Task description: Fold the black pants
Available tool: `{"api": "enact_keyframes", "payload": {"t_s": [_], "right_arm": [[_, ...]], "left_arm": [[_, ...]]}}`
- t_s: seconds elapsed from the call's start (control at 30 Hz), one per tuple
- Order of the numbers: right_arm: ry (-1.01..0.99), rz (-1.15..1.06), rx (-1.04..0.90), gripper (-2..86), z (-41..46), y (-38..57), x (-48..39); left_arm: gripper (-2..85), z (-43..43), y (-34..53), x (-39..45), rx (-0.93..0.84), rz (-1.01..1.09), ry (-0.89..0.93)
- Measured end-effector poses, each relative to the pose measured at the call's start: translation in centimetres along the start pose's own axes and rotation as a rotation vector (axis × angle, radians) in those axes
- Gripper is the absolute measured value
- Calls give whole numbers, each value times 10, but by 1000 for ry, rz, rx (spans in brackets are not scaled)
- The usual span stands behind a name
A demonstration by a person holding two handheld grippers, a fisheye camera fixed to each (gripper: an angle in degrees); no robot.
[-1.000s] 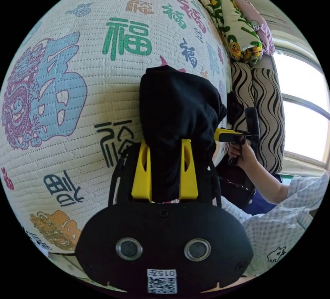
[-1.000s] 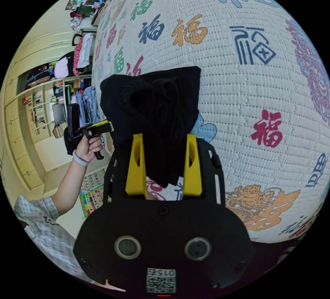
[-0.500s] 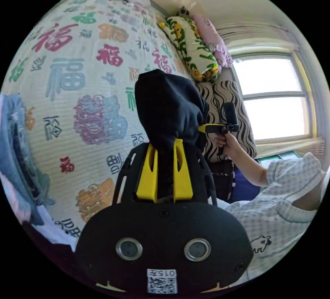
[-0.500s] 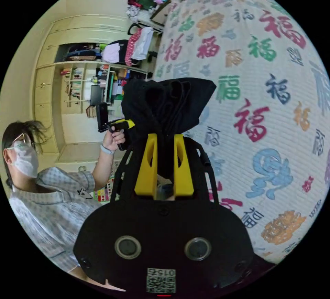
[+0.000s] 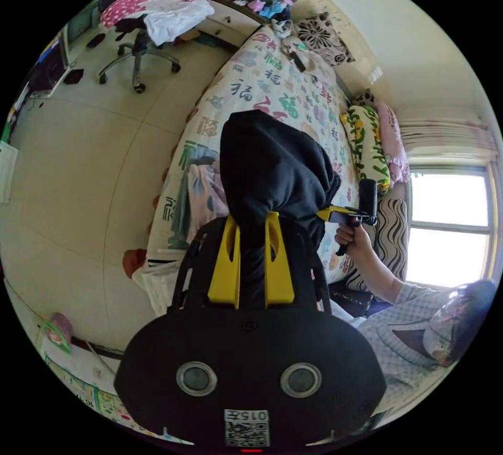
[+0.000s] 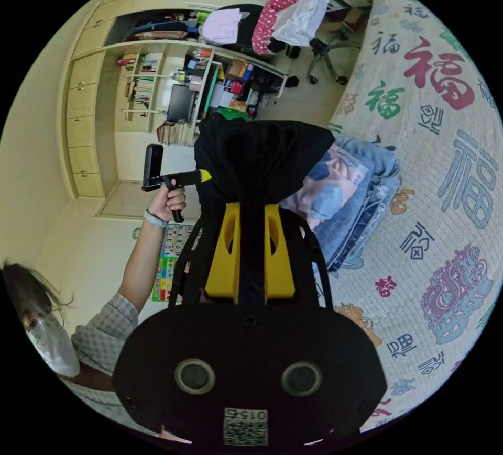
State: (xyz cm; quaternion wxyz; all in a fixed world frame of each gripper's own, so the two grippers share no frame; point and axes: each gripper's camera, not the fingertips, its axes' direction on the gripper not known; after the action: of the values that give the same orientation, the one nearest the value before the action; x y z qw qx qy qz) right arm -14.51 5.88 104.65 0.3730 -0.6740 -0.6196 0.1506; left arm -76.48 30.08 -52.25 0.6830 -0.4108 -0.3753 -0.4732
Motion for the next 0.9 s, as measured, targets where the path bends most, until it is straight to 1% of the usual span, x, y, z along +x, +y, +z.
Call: {"api": "enact_keyframes", "payload": {"t_s": [0.03,0.07,0.13,0.17,0.27,0.33,0.4,0.43,0.47,0.5,0.53,0.57,0.6,0.63,0.7,0.73,0.8,0.83,0.9], "right_arm": [[31,18,-21,74,5,2,5],[65,54,-52,73,13,6,15],[54,98,-63,74,16,14,29],[25,109,-57,75,14,20,35],[-42,57,-47,81,1,33,41],[-68,37,-38,87,-13,45,46],[-97,22,-11,96,-39,72,57],[-98,17,2,95,-47,80,60],[-87,9,31,94,-64,100,66],[-64,5,58,93,-83,123,72],[-47,7,68,93,-92,135,76],[-9,27,85,97,-110,161,85],[24,60,103,100,-129,190,96],[34,77,115,102,-138,204,101],[71,163,164,105,-177,265,124],[85,190,176,106,-187,280,130],[132,298,241,108,-227,341,155],[142,327,256,109,-237,357,161],[157,436,315,112,-278,418,190]], "left_arm": [[77,7,3,-5,-19,-11,-23],[82,25,8,-16,-66,-66,-46],[91,49,21,-23,-109,-124,-77],[97,55,30,-21,-104,-140,-73],[109,35,49,0,-47,-147,-42],[114,11,62,29,-5,-110,-113],[115,-24,85,90,80,-22,-249],[114,-31,91,110,99,9,-286],[114,-42,104,154,122,90,-365],[113,-47,115,203,124,185,-448],[112,-46,121,228,116,238,-486],[112,-39,130,278,91,336,-550],[110,-26,138,329,55,439,-605],[108,-17,141,355,40,496,-631],[100,24,160,456,59,716,-733],[98,36,165,481,62,772,-756],[94,85,177,572,20,945,-812],[93,97,180,595,13,987,-836],[92,138,200,686,72,1162,-1008]]}}
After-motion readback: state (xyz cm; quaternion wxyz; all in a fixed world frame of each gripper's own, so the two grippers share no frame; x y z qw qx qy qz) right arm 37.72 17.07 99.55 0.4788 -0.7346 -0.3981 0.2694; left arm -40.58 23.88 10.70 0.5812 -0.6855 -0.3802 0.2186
